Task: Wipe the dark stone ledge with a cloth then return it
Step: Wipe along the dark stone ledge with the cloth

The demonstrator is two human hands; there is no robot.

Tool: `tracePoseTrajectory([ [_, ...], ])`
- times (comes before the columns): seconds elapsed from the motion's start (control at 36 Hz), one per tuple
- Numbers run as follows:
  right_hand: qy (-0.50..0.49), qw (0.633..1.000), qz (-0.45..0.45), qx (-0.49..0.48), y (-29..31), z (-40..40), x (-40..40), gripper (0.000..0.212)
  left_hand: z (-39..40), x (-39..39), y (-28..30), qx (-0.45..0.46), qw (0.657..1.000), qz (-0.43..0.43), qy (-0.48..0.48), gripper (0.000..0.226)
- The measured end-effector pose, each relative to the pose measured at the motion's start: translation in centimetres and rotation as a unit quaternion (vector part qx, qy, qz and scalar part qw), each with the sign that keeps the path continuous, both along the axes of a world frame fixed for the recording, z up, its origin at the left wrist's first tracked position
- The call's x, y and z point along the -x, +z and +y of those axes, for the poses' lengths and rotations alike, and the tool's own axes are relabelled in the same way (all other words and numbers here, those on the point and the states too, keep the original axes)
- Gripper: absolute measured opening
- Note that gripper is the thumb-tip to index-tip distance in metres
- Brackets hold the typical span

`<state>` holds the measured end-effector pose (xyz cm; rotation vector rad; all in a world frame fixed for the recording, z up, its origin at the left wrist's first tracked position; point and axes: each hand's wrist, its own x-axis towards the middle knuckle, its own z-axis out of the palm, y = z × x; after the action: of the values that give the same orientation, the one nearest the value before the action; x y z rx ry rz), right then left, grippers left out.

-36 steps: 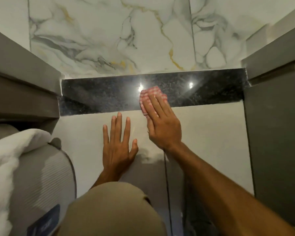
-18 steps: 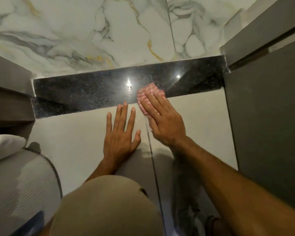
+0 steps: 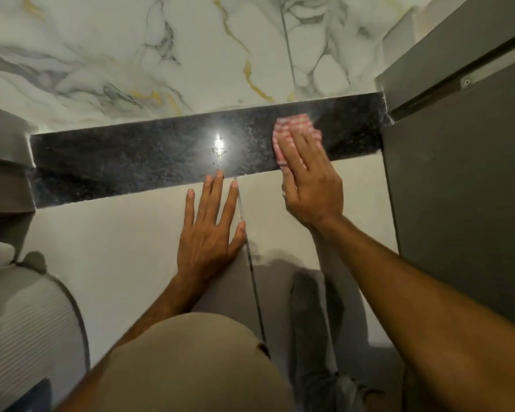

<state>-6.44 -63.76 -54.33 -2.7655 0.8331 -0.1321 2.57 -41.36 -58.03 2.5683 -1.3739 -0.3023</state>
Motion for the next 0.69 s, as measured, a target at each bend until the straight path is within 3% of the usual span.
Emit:
tracePoseTrajectory([
  [0.14,-0.214,0.977,0.017,0.016,0.8,-0.4,5.5,0.062,0.0,-0.2,0.5,-0.003,1.000,0.001,-0.004,0.073],
  [0.31,-0.283,0.959,0.004,0.009,0.3,-4.5,-2.5,0.062,-0.1,-0.2,-0.2,0.002,1.000,0.000,0.007,0.074],
  [0.42,-0.144,0.989,0.019,0.007,0.0,-2.5,-6.5,0.063,0.0,0.0,-0.5,-0.008,1.000,-0.007,0.009,0.076],
  [0.5,-0.035,0.999,0.020,0.010,0.0,1.2,-4.2,0.065,0.0,0.1,-0.2,-0.018,1.000,-0.001,0.009,0.076],
  [0.61,-0.170,0.985,0.012,-0.027,0.1,4.8,1.1,0.069,0.0,0.0,0.1,-0.025,1.000,0.017,0.007,0.076],
  [0.69,-0.307,0.952,-0.018,-0.001,-0.1,4.0,0.4,0.064,0.0,0.0,-0.1,-0.028,1.000,0.012,0.004,0.077],
])
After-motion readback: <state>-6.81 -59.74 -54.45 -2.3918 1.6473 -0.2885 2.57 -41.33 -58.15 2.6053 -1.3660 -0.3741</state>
